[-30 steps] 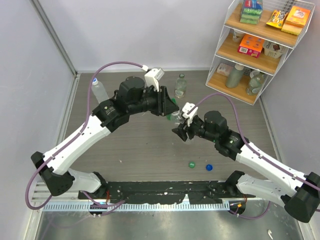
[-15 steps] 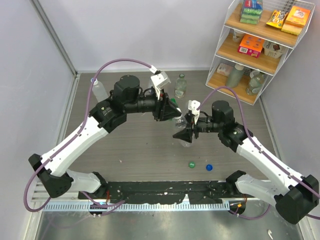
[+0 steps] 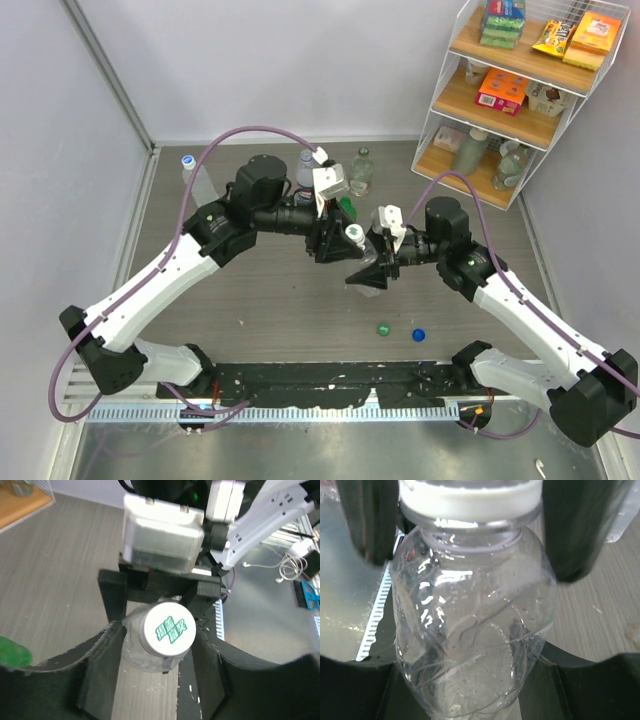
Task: Screw on the bottle caps
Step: Screw the bottle cap onto the plastic bottle.
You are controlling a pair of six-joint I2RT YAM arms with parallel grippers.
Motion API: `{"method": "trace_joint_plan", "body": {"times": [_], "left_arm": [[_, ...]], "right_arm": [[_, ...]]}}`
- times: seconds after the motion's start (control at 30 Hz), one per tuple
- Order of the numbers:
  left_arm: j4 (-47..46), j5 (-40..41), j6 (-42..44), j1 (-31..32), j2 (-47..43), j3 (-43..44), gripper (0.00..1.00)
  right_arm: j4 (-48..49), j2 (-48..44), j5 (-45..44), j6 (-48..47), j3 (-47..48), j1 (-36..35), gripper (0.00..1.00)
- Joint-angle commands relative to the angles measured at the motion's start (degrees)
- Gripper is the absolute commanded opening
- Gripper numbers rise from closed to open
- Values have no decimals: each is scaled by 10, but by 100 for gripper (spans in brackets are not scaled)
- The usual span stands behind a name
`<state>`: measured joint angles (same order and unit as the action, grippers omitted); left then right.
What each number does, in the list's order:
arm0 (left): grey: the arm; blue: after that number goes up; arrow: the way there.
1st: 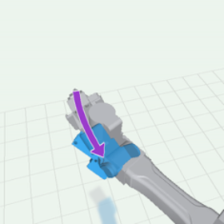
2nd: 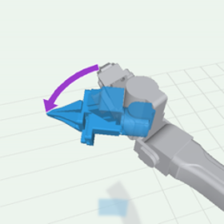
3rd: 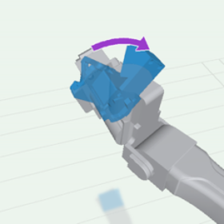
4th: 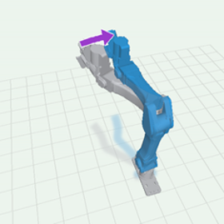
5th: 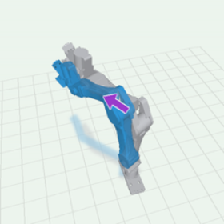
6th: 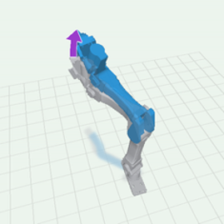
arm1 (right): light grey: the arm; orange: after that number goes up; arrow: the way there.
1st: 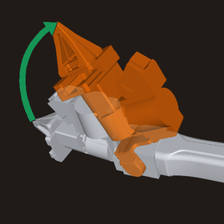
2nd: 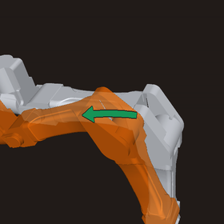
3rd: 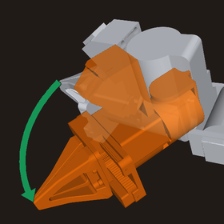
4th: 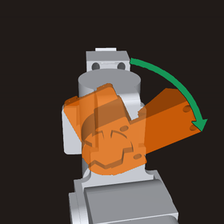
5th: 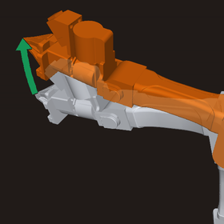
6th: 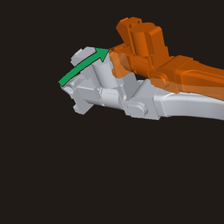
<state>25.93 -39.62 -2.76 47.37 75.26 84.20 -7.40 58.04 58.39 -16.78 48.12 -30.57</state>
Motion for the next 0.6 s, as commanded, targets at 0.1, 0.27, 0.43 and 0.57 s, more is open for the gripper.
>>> {"method": "trace_joint_plan", "body": {"times": [0.1, 0.27, 0.43, 0.57], "left_arm": [[79, -46, -7, 12, 9, -2, 75], [48, -27, -35, 13, -14, -21, 100], [14, 82, -118, 13, -43, -26, 100], [14, 249, -202, 16, -52, -12, 100]], "right_arm": [[39, -21, 9, -35, 53, 3, 1], [59, -15, -84, -8, 50, 3, 1], [102, -2, -247, 42, 34, 3, 1], [105, 12, -303, 45, 26, 2, 1]]}}
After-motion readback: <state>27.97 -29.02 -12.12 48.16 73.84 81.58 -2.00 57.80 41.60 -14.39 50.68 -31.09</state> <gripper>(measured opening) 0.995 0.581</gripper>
